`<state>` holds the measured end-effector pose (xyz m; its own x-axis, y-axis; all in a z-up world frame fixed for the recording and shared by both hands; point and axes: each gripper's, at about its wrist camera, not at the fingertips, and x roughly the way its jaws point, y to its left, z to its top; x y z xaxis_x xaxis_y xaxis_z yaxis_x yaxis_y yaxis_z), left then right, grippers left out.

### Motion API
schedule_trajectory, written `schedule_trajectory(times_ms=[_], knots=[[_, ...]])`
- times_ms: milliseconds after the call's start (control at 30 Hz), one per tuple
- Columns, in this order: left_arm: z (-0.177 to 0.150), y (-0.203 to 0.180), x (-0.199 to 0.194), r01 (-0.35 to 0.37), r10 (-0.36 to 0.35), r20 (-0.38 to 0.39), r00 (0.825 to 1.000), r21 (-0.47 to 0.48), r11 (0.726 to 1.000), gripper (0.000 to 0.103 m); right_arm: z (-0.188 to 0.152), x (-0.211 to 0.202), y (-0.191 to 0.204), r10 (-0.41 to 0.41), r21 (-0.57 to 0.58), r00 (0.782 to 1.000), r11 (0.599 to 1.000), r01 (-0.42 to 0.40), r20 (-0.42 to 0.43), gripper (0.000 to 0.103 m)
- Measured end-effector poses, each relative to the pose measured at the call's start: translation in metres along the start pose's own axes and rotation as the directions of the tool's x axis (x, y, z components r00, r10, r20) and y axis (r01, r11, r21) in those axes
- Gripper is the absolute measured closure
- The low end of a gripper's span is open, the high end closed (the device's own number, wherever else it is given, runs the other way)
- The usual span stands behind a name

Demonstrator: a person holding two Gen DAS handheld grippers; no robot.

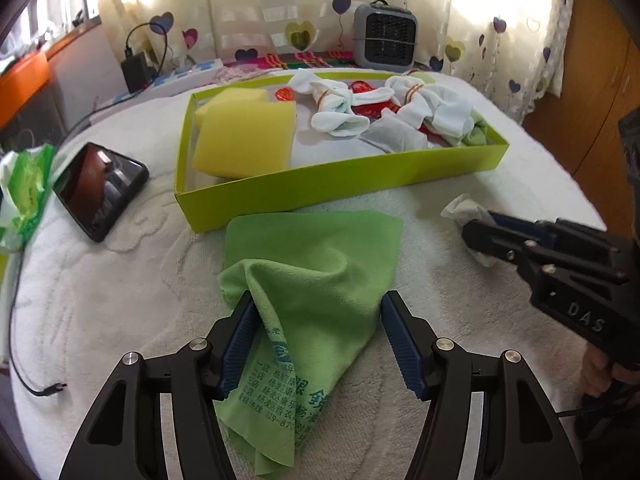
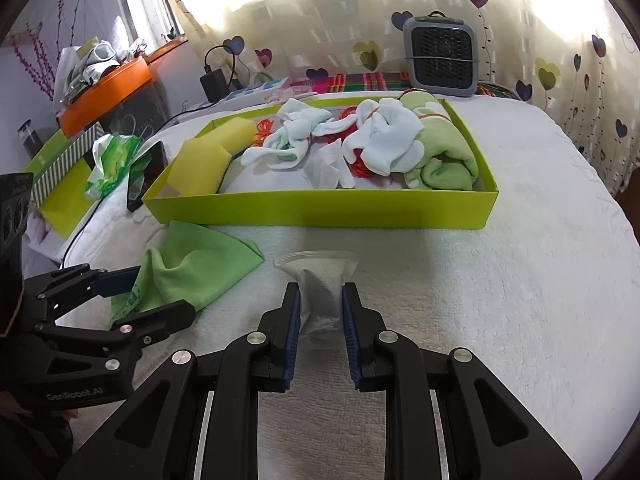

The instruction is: Organize soft objects

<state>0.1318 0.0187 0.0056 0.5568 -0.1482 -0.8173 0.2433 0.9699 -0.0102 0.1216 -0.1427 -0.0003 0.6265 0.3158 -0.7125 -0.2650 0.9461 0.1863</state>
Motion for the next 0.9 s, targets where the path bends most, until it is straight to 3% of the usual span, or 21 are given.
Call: schedule_trajectory(times_ms=[100,200,267,367,900], knots=[[-0.001,-0.002,0.001,-0.019,0.019,0.002,1.0,0.02,1.0,0.042,0.0,0.0,0.0,0.005,-0.001,1.0,1.0,-0.005,0.002,0.081],[0.001,0.004,0.0,-0.022,0.022,0.007,1.0,-0.006,1.0,0.055,0.0,-0.001,-0.001,0.008,0.004,1.0,1.0,-0.008,0.003,0.081],[0.001,0.01,-0.001,-0.035,0.036,0.009,0.999,-0.02,0.999,0.07,0.0,0.0,-0.002,0.009,0.01,1.0,1.0,-0.009,0.002,0.081],[0.002,0.016,-0.002,-0.039,0.039,0.011,0.999,-0.039,0.998,0.081,0.0,0.0,-0.003,0.01,0.016,1.0,1.0,-0.01,0.001,0.082],[0.001,0.024,-0.006,-0.015,0.019,0.04,0.999,-0.085,0.996,0.092,0.0,-0.001,-0.003,0.01,0.01,1.0,1.0,-0.01,0.006,0.082]])
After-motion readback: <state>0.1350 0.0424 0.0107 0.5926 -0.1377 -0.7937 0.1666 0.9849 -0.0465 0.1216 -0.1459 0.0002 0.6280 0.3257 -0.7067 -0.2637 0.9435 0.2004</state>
